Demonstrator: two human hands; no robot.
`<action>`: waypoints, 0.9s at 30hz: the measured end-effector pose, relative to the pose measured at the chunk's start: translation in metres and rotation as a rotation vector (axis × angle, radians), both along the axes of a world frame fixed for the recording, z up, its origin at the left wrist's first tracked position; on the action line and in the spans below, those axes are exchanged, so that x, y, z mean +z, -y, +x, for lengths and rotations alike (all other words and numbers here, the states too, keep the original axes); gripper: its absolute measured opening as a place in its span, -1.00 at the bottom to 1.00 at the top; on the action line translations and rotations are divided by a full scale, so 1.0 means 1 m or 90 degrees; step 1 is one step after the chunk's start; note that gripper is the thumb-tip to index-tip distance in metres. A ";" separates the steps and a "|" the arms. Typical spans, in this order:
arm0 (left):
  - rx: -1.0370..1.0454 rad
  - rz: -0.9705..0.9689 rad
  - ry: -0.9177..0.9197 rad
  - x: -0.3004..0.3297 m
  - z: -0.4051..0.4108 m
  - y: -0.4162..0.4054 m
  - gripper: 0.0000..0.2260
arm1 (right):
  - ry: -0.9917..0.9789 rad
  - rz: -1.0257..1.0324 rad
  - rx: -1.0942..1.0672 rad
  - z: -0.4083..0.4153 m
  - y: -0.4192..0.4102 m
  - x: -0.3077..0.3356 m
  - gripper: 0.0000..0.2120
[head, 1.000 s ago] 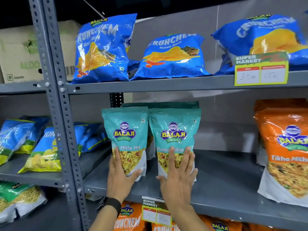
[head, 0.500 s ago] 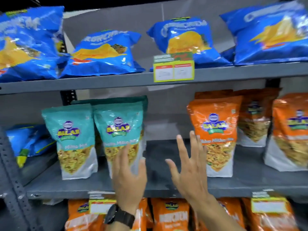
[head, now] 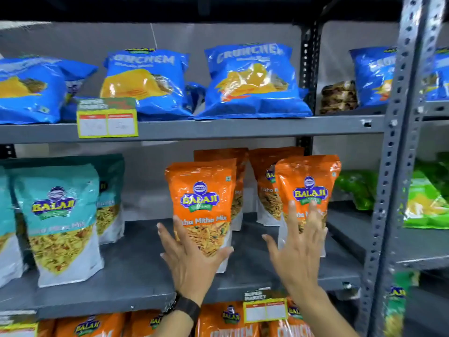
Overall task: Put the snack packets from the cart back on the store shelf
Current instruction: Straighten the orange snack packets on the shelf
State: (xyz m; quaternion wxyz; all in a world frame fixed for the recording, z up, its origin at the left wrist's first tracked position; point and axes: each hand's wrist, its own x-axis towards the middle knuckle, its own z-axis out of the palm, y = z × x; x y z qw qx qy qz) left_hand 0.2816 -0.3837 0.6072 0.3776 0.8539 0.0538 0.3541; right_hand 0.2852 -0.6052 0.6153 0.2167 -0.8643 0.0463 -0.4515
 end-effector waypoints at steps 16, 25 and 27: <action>0.060 0.118 -0.053 -0.007 0.015 0.087 0.28 | -0.088 0.009 0.150 0.025 0.062 -0.025 0.18; 0.053 0.096 -0.042 -0.020 -0.002 0.086 0.29 | -0.039 0.001 0.141 0.013 0.061 -0.037 0.15; 0.046 0.099 -0.050 -0.021 -0.003 0.085 0.28 | -0.041 0.009 0.152 0.014 0.058 -0.040 0.15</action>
